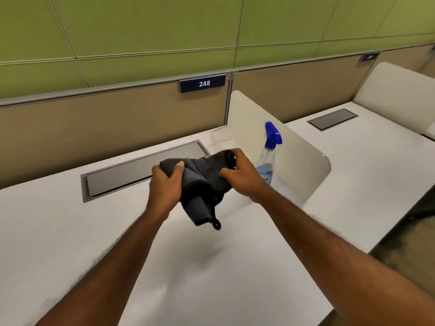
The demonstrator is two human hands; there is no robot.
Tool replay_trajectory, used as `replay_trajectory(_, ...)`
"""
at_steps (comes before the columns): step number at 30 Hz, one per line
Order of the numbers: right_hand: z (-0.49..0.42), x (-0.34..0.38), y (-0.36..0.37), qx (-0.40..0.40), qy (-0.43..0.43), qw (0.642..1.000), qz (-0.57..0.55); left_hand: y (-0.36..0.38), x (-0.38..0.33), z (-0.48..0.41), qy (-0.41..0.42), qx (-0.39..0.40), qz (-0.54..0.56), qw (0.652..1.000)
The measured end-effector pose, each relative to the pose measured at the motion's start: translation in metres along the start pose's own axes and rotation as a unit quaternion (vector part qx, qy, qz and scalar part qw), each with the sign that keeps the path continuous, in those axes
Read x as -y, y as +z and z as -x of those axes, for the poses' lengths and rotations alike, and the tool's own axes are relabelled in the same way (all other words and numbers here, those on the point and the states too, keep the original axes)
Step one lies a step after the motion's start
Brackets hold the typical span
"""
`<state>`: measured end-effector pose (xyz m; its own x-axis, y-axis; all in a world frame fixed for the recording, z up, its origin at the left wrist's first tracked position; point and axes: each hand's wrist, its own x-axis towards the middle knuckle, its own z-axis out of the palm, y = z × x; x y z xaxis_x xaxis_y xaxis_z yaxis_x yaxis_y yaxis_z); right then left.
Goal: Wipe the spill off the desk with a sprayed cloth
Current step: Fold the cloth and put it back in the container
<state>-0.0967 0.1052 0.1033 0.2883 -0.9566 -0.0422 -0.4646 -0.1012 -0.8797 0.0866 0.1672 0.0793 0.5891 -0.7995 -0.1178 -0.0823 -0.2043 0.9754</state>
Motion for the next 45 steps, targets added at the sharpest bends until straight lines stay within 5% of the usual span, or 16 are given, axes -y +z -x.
replay_trajectory(10, -0.122, 0.075, -0.098, -0.031, -0.133, 0.989, 0.049, 0.069, -0.11, -0.091, 0.057, 0.069, 0.092, 0.992)
replay_trajectory(17, -0.21, 0.065, -0.151, 0.011, -0.135, 0.989, 0.062, 0.135, -0.117, -0.143, 0.038, 0.102, 0.107, 0.988)
replay_trajectory(32, -0.302, -0.077, -0.131, 0.04, -0.019, 0.979, 0.2, 0.229, -0.027, -0.189, -0.003, 0.056, -0.129, 0.99)
replay_trajectory(36, -0.311, -0.1, -0.12, 0.063, -0.017, 0.965, 0.253, 0.235, -0.014, -0.187, 0.03, 0.052, -0.268, 0.962)
replay_trajectory(45, -0.316, -0.141, -0.099, 0.12, -0.07, 0.916, 0.376, 0.248, 0.003, -0.187, 0.099, 0.078, -0.381, 0.916)
